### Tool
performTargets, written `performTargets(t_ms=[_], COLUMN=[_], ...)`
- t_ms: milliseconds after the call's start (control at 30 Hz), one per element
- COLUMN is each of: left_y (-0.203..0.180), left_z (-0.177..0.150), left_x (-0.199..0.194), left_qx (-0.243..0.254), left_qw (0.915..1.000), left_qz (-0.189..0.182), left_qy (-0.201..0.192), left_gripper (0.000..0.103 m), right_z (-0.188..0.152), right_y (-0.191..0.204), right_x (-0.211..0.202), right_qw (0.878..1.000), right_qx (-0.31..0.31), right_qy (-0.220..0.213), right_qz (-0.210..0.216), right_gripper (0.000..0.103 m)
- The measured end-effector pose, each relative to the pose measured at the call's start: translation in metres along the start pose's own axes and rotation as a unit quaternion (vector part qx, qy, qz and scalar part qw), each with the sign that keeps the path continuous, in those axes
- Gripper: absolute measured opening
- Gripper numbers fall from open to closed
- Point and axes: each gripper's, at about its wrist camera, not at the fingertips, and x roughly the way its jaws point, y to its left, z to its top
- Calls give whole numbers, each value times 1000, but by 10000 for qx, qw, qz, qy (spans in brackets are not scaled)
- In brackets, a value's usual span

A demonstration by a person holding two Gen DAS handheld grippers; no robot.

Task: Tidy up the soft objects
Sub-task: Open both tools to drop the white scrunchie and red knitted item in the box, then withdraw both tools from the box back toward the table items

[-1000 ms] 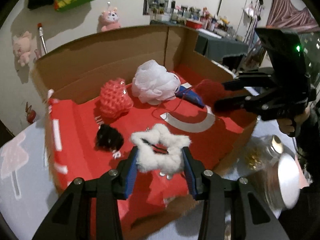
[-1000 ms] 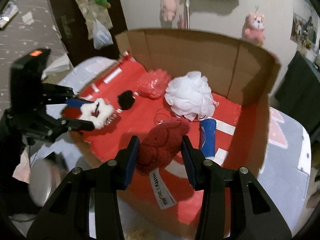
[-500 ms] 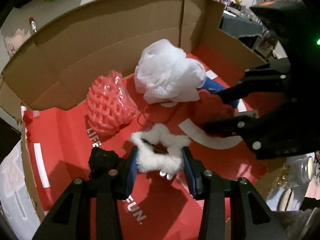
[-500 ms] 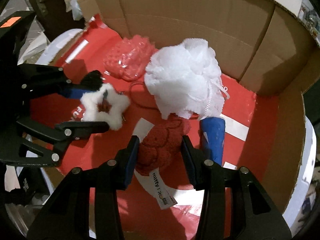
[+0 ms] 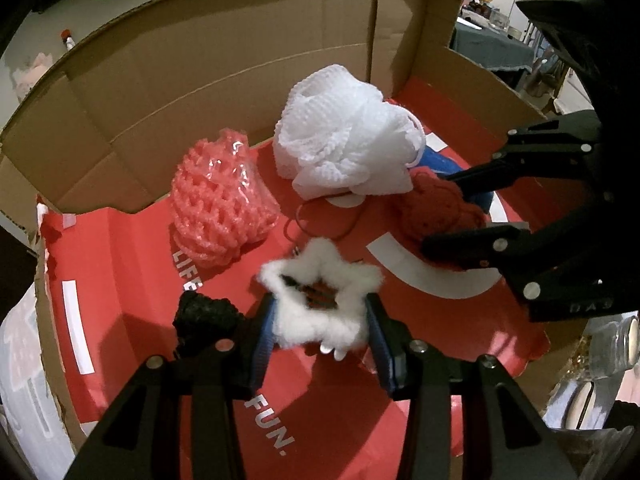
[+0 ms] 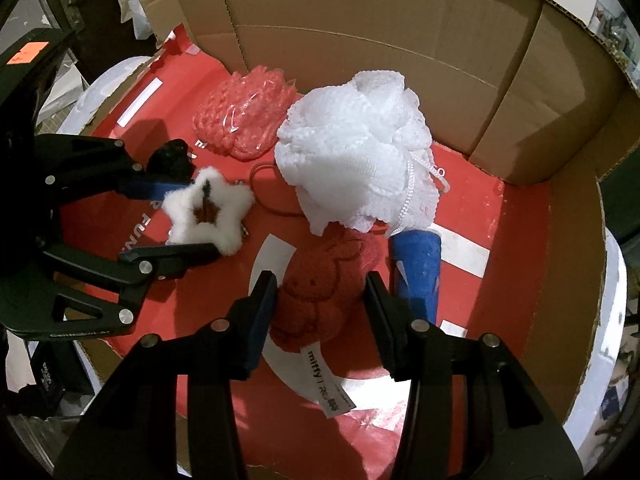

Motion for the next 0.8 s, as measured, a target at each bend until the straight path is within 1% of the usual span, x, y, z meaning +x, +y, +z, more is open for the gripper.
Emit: performTargets(t_ms=[67,133,167,233,400,467,600,667,733,800], left_y=[2,3,3,4,0,-2,-6,-9,-12,-17], left_z=[-2,-3,-4,-6,-13,-16,-26,-30,-38,-46], left_x=[-2,-7,-10,-16,-36,-46,-71,-84,-101,-114], left_qx=[-61,-124,-143,-172,-238,-260,-336,-379,-428,-468], left_qw=[10000,9998,9997,9995,9983,9976,9952,9937,9914,9889], left_qz=[-26,-81,-95,-120,-155,-132,-117,-77,-45,1], left_qy=[-27,-109,-156,-247,-508,-630,-907,-1055,-1235,-1413], left_gripper=[50,56,57,64,74,77,82,85,92,95], right_z=[0,-1,-2,-3,-7,-10,-17,-24,-32,-40], right_y=[1,1,1,1,0,1,6,10,17,17], right_x=[-1,-3,-4,-7,-21,-31,-56,-74,-90,-104], right_qw=[10000,10000,9999,9999,9995,9992,9978,9962,9947,9934], right_qx=[-2,10,29,63,138,156,180,179,189,215], right_qy=[-5,-39,-58,-93,-249,-345,-608,-795,-952,-1065], right_qz=[-29,-62,-77,-72,-113,-148,-210,-293,-338,-353], right_gripper=[46,50,51,58,63,64,72,72,74,79])
